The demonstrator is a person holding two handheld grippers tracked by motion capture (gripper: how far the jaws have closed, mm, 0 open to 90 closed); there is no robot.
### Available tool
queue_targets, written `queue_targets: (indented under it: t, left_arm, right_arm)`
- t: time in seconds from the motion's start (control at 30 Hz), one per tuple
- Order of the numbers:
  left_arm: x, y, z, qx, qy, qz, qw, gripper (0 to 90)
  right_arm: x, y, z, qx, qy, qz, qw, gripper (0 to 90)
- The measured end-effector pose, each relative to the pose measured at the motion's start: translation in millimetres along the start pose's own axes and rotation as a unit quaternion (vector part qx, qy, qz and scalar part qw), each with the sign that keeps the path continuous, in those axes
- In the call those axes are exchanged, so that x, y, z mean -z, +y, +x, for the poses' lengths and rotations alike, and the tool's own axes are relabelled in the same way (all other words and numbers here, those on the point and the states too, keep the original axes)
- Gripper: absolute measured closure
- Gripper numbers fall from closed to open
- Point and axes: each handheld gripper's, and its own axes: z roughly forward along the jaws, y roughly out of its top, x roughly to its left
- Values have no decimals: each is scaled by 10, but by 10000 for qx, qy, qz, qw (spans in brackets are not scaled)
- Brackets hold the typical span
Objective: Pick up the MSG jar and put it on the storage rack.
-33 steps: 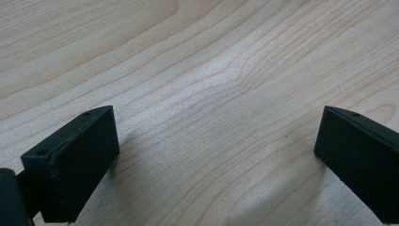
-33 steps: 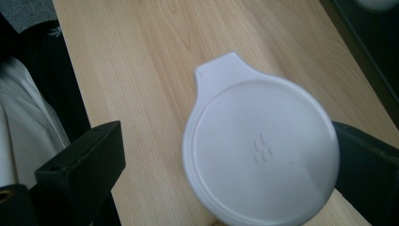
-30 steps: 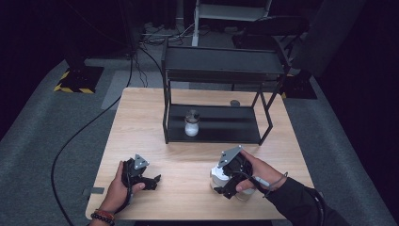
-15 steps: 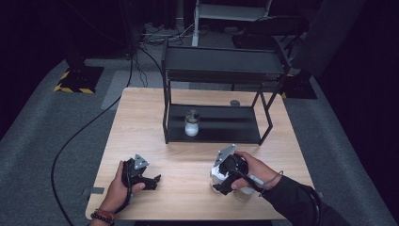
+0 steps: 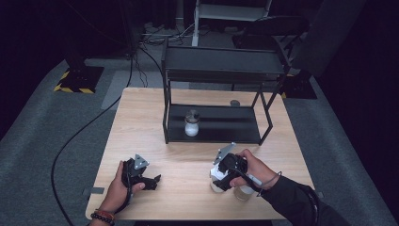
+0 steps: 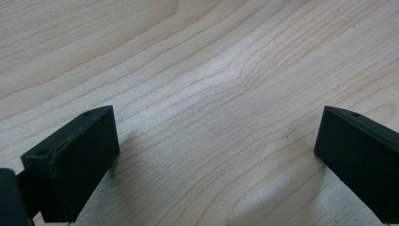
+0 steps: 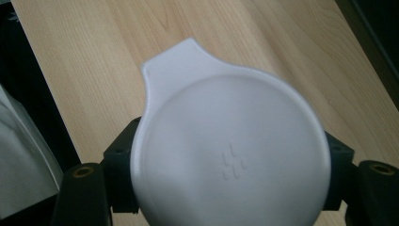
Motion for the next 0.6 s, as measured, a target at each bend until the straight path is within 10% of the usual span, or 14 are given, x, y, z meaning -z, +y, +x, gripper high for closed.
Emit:
queue_targets:
  t: [0.6]
  left_arm:
    - [0,1,1,-6,0,1,10000,4]
  right_arm:
    - [3,-71,-62,-103,82,-130,9998,300]
